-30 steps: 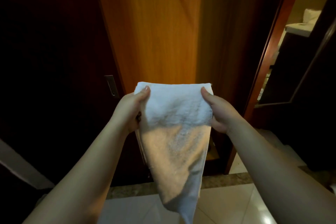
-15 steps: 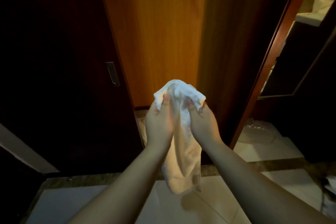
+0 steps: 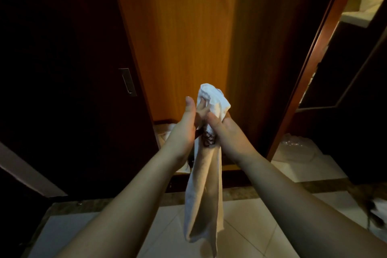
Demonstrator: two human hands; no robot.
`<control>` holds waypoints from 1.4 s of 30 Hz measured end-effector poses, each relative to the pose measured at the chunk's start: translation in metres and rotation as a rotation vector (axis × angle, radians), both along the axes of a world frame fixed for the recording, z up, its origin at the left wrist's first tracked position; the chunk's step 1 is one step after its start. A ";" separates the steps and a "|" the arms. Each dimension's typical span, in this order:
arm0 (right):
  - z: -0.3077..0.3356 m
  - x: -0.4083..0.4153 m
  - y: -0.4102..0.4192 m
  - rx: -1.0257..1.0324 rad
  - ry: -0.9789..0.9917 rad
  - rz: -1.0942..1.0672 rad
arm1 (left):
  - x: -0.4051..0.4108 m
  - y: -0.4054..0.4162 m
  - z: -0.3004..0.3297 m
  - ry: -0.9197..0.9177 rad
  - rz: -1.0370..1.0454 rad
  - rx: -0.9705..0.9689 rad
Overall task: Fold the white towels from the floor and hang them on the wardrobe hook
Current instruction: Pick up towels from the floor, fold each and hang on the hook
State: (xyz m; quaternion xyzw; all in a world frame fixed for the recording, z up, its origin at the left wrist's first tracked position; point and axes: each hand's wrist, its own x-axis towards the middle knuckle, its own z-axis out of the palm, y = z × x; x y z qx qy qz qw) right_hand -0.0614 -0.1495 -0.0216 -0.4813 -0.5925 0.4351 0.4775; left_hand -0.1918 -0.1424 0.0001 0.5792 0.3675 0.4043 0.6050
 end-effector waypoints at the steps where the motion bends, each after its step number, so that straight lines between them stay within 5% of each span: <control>1: 0.000 0.000 0.000 0.019 -0.032 -0.048 | -0.001 0.001 0.000 0.008 -0.002 -0.002; 6: 0.018 0.008 0.001 0.020 -0.104 -0.172 | -0.008 0.007 0.002 0.008 0.089 0.050; 10: 0.042 0.023 0.012 0.131 -0.195 -0.153 | -0.020 0.028 0.009 0.065 0.478 0.277; 16: 0.073 0.032 0.025 0.223 -0.099 -0.007 | -0.030 0.056 0.021 0.016 -0.026 0.196; 21: 0.088 0.040 0.039 0.201 0.080 0.043 | -0.014 0.056 0.036 -0.078 -0.095 0.101; 27: 0.060 0.073 0.064 -0.168 0.529 0.237 | 0.004 0.055 0.064 -0.183 -0.056 0.024; 35: -0.041 0.056 0.056 -0.401 0.491 0.162 | 0.001 0.070 0.096 -0.203 0.157 -0.115; 42: -0.047 0.040 0.040 -0.288 0.487 0.165 | -0.012 0.088 0.103 -0.194 0.332 -0.179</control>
